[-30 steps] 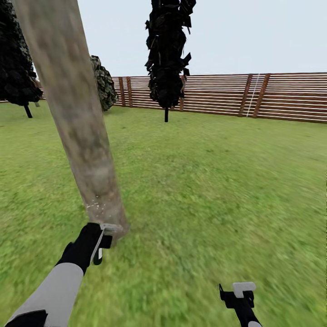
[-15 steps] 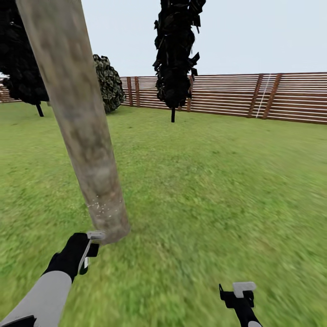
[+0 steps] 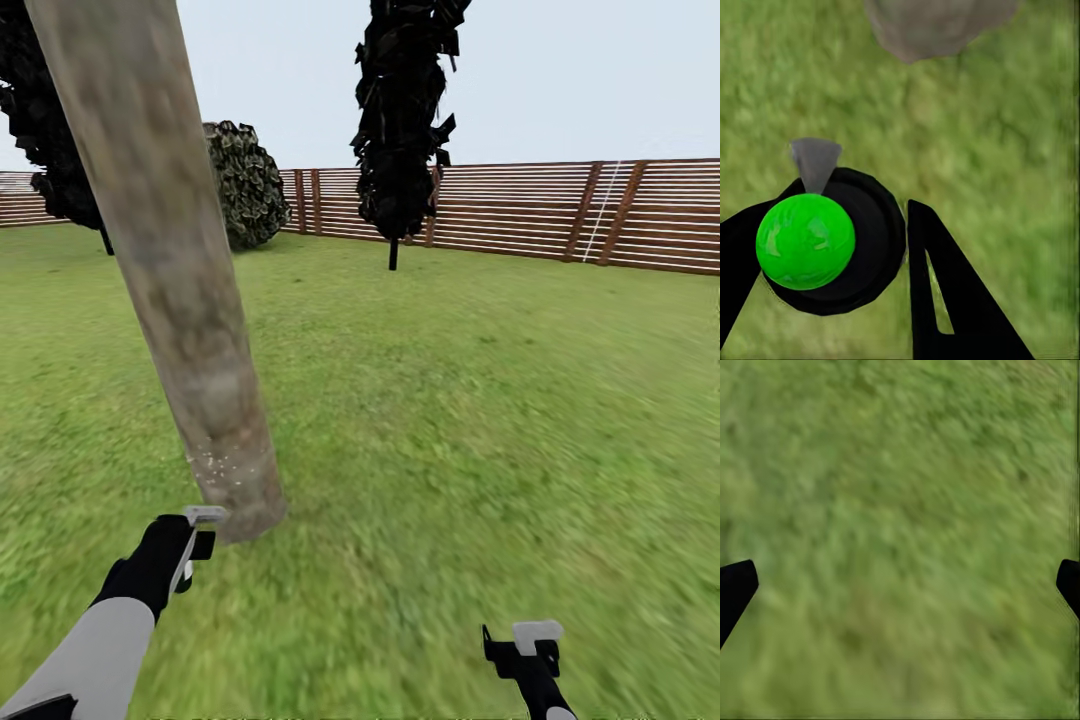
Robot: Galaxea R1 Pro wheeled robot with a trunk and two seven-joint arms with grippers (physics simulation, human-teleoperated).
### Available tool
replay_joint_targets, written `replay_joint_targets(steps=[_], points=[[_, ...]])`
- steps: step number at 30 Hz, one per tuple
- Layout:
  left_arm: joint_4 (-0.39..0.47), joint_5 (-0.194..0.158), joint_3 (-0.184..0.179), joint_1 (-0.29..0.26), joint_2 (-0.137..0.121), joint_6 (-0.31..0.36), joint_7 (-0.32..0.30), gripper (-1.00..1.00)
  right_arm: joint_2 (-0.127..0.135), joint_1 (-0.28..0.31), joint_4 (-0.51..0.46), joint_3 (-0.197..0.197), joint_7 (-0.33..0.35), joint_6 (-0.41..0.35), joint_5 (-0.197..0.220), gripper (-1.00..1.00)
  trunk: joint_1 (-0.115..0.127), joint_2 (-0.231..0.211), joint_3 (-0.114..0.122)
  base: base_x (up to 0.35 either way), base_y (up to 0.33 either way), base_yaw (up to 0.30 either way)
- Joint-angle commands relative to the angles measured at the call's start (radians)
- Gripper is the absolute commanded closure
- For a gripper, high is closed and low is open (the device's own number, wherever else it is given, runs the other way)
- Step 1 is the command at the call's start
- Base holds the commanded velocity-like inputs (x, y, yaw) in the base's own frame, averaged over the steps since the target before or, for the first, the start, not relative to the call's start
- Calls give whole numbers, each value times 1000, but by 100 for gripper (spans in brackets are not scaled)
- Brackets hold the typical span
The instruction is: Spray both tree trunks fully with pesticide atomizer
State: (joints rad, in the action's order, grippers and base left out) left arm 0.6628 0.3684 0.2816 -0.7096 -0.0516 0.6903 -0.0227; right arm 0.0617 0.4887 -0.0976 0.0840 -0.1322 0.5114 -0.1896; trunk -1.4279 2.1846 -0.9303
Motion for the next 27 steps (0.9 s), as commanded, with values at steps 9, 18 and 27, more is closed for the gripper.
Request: replay_joint_targets(steps=[9, 18, 27], points=[[1, 9, 4, -1, 24, 7, -3, 100, 0, 1, 1, 8, -3, 3, -10, -100, 0, 0, -1, -119, -247, 0], [1, 5, 2, -1, 47, 8, -3, 100, 0, 1, 1, 8, -4, 4, -10, -100, 0, 0, -1, 140, -272, 150], [1, 8, 1, -1, 49, 8, -3, 100, 0, 1, 1, 8, -4, 4, -10, -100, 0, 0, -1, 155, -269, 277]])
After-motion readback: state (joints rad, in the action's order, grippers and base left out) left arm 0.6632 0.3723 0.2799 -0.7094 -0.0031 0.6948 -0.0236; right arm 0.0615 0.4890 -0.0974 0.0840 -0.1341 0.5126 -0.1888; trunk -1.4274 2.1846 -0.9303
